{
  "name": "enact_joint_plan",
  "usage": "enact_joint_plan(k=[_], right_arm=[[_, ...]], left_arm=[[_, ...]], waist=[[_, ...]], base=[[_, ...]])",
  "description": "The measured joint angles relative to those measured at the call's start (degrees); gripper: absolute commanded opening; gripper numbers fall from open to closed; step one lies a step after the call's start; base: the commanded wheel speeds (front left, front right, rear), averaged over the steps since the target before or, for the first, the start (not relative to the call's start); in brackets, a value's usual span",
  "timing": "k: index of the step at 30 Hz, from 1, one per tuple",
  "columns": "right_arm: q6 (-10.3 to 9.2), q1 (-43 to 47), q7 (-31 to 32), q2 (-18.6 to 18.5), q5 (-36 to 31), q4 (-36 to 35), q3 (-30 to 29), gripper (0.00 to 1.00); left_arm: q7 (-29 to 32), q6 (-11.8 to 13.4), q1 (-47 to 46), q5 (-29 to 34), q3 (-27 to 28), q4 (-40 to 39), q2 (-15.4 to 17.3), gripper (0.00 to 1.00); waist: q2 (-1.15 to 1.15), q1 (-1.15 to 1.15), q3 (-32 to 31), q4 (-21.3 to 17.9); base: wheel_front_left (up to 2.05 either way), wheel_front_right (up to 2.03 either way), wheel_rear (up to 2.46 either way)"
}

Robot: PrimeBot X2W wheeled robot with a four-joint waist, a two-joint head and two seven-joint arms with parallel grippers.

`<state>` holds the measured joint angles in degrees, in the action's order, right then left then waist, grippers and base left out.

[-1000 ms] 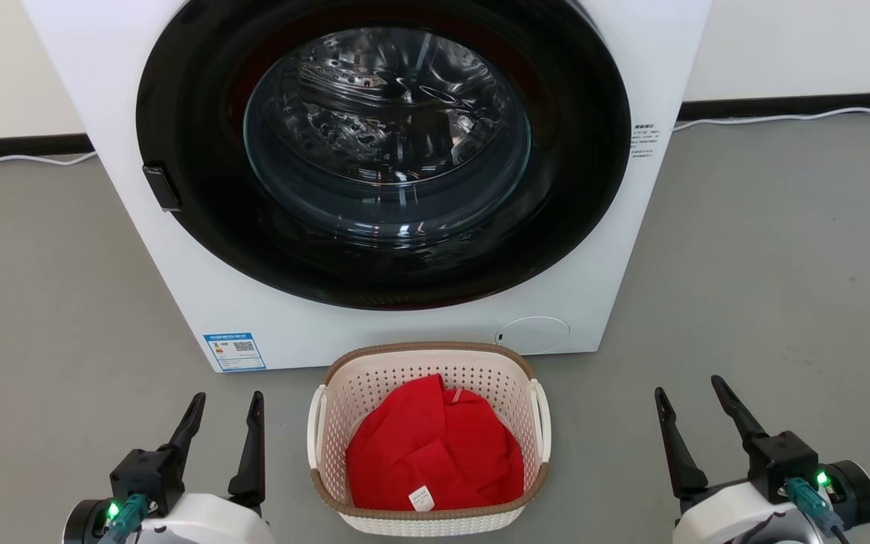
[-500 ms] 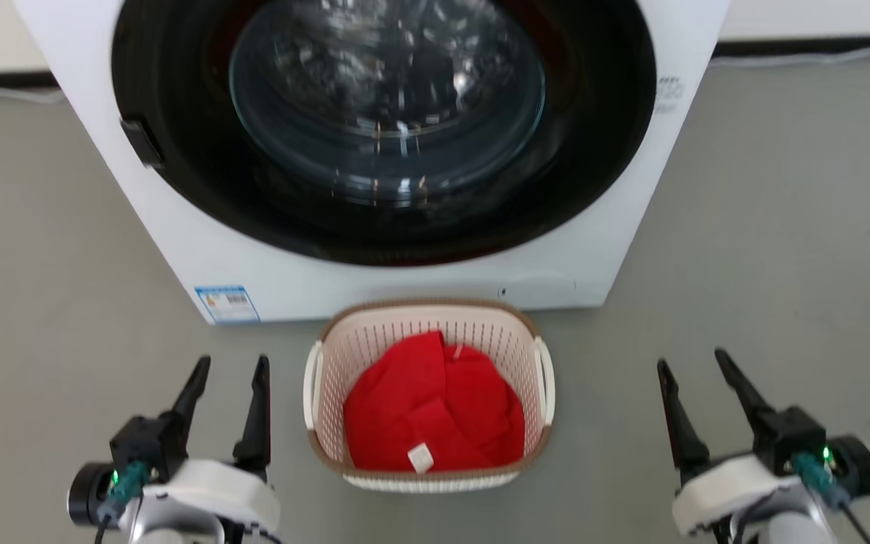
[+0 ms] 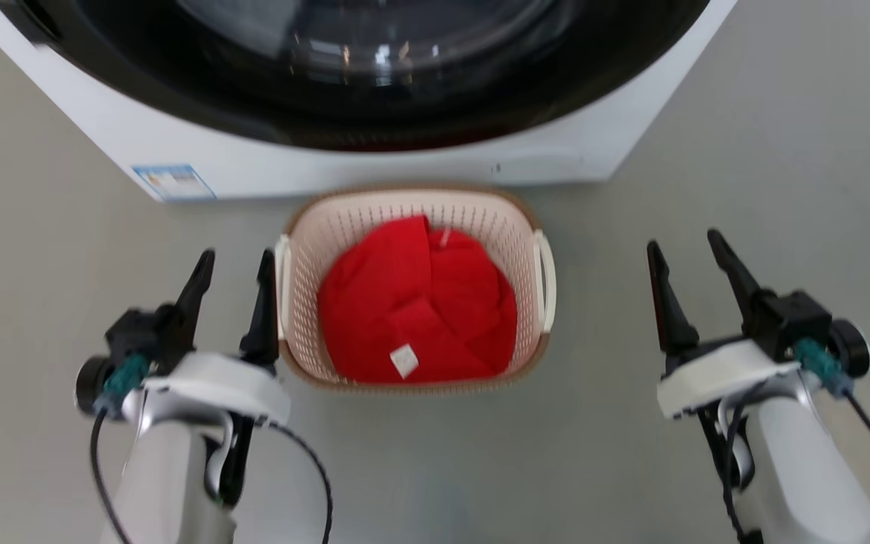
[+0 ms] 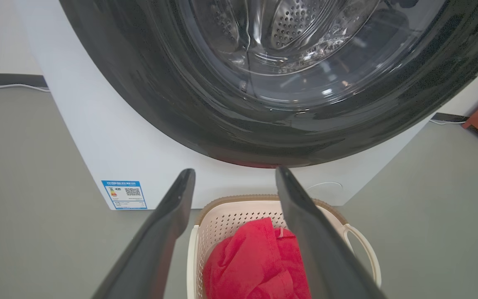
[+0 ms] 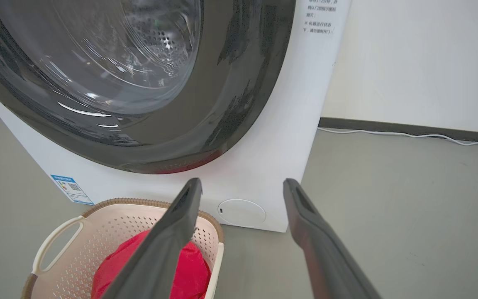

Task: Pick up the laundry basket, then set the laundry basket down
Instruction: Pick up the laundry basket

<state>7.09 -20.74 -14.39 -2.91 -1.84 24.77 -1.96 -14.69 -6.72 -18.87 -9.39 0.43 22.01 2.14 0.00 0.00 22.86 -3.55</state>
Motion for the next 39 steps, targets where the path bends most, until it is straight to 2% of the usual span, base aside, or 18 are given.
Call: enact_joint_plan(k=[10, 17, 31, 39], right_arm=[[0.0, -9.56, -0.01, -0.19, 3.47, 7.69, 3.13, 1.0], [0.0, -13.14, -0.01, -0.34, 5.28, 11.0, 6.06, 1.0], [0.0, -17.8, -0.07, -0.38, 9.01, 12.77, 8.87, 1.0], [0.0, -19.26, -0.07, -0.43, 10.93, 13.16, 9.43, 1.0]], left_arm=[[-0.01, 1.24, -11.32, -0.38, -0.67, 11.28, -0.21, 1.0], [-0.01, 1.25, -17.27, 0.29, 0.41, 17.52, -0.22, 1.0], [-0.01, 1.78, -25.04, 2.13, 2.37, 22.73, 1.22, 1.0], [-0.01, 2.2, -26.11, 2.44, 3.04, 23.57, 1.71, 1.0]], waist=[[0.0, 0.0, 10.62, -0.78], [0.0, 0.0, 15.3, -1.22], [0.0, 0.0, 22.8, -1.52], [0.0, 0.0, 24.68, -2.13]], base=[[0.0, 0.0, 0.0], [0.0, 0.0, 0.0], [0.0, 0.0, 0.0], [0.0, 0.0, 0.0]])
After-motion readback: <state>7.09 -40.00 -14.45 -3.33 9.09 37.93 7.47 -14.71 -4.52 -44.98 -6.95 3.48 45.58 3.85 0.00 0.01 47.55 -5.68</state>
